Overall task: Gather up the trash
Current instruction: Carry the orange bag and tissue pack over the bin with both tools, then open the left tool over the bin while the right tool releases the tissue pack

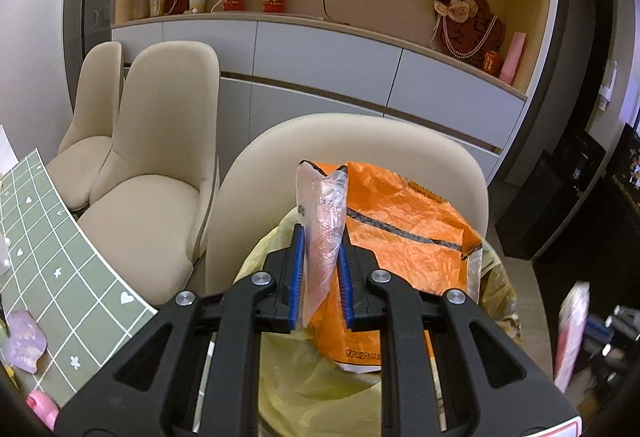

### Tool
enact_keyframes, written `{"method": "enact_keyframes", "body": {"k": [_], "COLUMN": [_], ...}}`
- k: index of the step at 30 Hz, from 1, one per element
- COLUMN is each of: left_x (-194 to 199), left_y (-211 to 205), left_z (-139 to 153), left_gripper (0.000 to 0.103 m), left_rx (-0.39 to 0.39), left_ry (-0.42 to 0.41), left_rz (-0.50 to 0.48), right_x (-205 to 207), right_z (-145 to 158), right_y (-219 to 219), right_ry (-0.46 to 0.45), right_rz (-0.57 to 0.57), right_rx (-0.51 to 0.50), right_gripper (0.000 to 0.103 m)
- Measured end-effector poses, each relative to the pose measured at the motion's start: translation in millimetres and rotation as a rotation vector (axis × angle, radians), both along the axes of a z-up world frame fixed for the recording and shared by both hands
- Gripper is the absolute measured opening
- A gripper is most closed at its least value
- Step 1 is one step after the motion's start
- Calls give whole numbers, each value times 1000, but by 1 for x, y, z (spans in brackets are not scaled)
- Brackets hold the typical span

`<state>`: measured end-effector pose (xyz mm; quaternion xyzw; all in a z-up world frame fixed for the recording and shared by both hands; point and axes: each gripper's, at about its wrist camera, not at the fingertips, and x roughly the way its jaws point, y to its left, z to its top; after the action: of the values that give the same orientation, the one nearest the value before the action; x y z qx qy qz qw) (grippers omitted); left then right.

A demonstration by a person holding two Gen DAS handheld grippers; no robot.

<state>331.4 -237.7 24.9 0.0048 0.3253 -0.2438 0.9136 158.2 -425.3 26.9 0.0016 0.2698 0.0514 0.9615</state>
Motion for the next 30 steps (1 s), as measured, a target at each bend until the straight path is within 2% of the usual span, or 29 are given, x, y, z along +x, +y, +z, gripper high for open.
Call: {"method": "enact_keyframes", "body": {"k": [3, 7, 11, 14, 17, 19, 22, 27, 29, 30], "left_x": [2, 14, 23, 26, 26, 28, 32, 41, 45, 46], "left_y": [-1, 5, 11, 15, 16, 18, 26, 58, 71, 76], "left_z": [-1, -9, -18, -22, -21, -20, -15, 1, 5, 6], "left_gripper": [15, 15, 16, 17, 27, 38, 40, 44, 44, 44], "left_rx": [15, -37, -37, -66, -107, -139, -161, -197, -219, -230], "left_ry": [14, 112, 149, 192, 236, 263, 275, 253, 253, 257], "left_rz": [-25, -47, -38, -47, -85, -110, -105, -20, 21, 34], "right_x": [9, 29, 53, 74, 95, 107, 124, 150, 165, 176], "right_z": [14, 34, 45, 46, 44, 41, 39, 27, 15, 4], "right_y": [5, 12, 15, 14, 20, 25, 32, 54, 60, 64], "right_ry": [-22, -43, -38, -14, 19, 42, 73, 143, 213, 281], "right_rz": [-19, -62, -129, -150, -145, -132, -111, -53, -13, 15], "right_rx": [-4, -30, -96, -92, -100, -94, -70, -98, -90, -83], "right_gripper": [9, 9, 9, 9, 9, 9, 9, 9, 9, 9]}}
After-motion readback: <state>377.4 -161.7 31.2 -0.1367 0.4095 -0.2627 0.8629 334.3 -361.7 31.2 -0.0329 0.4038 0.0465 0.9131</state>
